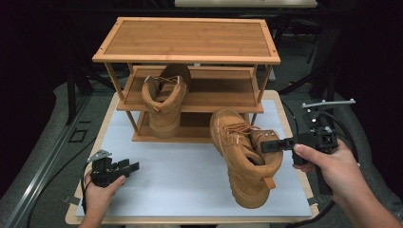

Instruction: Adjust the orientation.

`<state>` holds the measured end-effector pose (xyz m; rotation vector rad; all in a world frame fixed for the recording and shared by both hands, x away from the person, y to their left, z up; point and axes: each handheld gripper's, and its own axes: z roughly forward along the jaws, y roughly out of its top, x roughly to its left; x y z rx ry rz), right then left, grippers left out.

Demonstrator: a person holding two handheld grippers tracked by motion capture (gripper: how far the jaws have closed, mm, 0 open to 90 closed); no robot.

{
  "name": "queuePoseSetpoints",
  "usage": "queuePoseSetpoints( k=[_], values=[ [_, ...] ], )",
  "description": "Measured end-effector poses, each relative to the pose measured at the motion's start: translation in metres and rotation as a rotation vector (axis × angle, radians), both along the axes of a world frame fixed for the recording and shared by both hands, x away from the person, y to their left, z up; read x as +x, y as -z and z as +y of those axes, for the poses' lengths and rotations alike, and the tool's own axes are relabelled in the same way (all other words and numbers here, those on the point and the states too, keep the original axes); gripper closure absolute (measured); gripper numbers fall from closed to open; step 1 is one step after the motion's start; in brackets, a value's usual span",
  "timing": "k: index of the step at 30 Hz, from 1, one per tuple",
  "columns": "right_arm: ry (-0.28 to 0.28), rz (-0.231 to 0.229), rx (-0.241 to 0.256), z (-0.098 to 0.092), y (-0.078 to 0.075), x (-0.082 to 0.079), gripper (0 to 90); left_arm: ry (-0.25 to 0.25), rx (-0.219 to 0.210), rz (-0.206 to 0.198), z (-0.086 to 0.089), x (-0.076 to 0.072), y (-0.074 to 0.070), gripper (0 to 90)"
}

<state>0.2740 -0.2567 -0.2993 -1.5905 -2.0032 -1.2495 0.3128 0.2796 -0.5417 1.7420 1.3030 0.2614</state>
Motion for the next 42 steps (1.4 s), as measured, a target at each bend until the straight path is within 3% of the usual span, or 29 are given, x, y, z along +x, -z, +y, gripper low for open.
queuePoseSetpoints(
  k=[7, 17, 19, 21, 29, 31, 42],
  values=[
    [0.02, -0.018, 0.041, 0.006, -0.004, 0.018, 80.2, 0.001, 0.002, 0.007, 0.002, 0.001, 0.001, 43.7],
    [0.112, -0.05, 0.111, 0.025, 0.002, 0.068, 80.0, 0.004, 0.005, 0.012, 0.001, 0.001, 0.003, 43.6],
    [0.123, -0.041, 0.164, 0.03, 0.003, 0.079, 79.7, 0.005, 0.004, 0.012, 0.001, 0.001, 0.003, 43.6],
    [0.139, -0.053, 0.179, 0.035, 0.0, 0.084, 79.6, 0.005, 0.005, 0.013, 0.001, 0.002, 0.003, 43.6],
    [0.215, -0.129, 0.123, 0.053, 0.007, 0.101, 80.0, 0.009, 0.005, 0.017, 0.001, 0.002, 0.004, 43.6],
    [0.23, -0.126, 0.169, 0.055, 0.009, 0.106, 79.9, 0.009, 0.007, 0.015, 0.001, 0.002, 0.005, 43.5],
    [0.307, -0.142, 0.194, 0.073, 0.016, 0.126, 79.8, 0.012, 0.007, 0.02, 0.002, 0.003, 0.007, 43.6]
  ],
)
